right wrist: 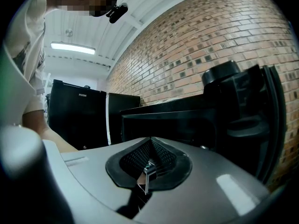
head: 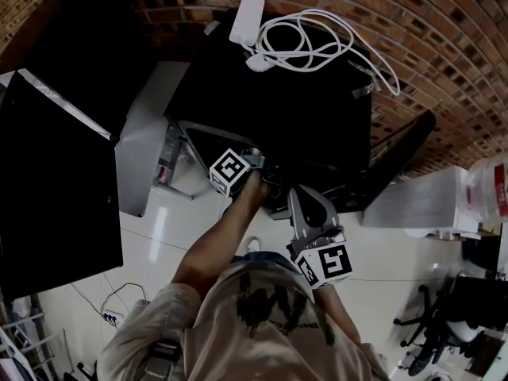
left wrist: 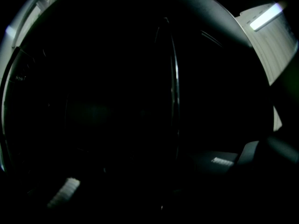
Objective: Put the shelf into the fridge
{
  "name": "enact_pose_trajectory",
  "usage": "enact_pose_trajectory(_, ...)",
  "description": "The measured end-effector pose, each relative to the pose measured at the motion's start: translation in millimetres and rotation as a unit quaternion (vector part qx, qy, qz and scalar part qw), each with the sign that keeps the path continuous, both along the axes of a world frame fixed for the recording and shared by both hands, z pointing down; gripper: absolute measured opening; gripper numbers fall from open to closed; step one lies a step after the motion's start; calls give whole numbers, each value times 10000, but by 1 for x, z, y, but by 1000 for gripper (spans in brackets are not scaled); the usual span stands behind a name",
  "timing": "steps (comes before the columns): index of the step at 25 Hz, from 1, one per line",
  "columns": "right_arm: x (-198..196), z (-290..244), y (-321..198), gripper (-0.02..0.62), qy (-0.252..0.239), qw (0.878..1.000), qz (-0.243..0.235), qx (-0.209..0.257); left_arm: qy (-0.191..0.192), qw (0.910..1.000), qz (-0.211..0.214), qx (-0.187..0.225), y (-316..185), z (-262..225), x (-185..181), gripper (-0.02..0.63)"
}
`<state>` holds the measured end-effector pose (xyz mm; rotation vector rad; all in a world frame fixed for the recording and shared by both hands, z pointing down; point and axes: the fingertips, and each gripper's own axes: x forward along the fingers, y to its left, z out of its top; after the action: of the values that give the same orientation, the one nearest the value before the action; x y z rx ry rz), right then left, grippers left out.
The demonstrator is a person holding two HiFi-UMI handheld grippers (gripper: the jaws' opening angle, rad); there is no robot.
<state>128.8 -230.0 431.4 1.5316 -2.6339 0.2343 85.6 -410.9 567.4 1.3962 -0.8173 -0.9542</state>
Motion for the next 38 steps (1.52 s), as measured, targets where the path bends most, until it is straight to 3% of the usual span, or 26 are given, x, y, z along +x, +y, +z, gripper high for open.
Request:
enact_pose_trajectory(2,-1,0,1,0,-14,10000,-20,-3,79,10000,35,12,1,1,1,16)
enact_pose_trajectory(5,-2,1,2,0,-32,10000,-52,-12,67,9999,143,-17,3,5,2,102)
enact_pose_trajectory(11,-5,2,4,0,-74,9999,-92,-30,71,9997,213,-47,13,8,-2,146)
enact_pose_trajectory(30,-41,-12,58,0,-194,9998,-19,80,12,9988,467,-142,91,1,-46,153)
enact_pose_trajectory(38,-57,-18,82,0,-291,9995,54,131,-150,9977,619,232,137,-32,-65,129)
